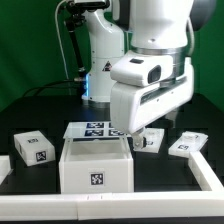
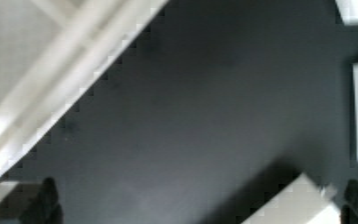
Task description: Assemble cabinet
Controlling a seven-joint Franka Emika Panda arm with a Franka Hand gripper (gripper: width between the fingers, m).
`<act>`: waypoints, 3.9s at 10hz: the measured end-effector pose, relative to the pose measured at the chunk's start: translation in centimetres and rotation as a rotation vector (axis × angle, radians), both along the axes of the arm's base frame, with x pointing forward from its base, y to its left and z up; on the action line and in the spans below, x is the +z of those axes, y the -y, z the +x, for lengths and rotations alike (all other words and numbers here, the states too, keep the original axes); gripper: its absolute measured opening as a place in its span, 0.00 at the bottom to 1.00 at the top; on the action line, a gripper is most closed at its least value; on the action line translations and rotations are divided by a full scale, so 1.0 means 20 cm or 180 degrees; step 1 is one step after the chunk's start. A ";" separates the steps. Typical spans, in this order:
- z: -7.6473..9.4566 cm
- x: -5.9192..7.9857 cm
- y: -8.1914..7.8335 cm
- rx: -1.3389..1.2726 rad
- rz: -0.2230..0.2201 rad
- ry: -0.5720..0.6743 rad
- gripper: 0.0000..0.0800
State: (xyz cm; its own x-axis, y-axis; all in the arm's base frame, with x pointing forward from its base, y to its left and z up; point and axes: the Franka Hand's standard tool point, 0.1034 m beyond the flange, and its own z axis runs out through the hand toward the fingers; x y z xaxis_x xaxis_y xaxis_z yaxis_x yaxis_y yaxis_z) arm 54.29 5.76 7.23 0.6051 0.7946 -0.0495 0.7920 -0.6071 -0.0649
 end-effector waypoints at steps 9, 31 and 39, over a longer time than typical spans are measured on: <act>-0.15 -0.01 0.21 0.1330 0.0084 0.0277 1.00; -0.36 -0.24 0.37 0.2042 0.0200 0.0189 0.08; -0.34 -0.24 0.33 0.2027 0.0204 0.0210 0.04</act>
Offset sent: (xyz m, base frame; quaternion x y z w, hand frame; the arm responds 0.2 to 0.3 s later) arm -0.0329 -0.0305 0.0069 -0.0198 0.0102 -0.1020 0.9945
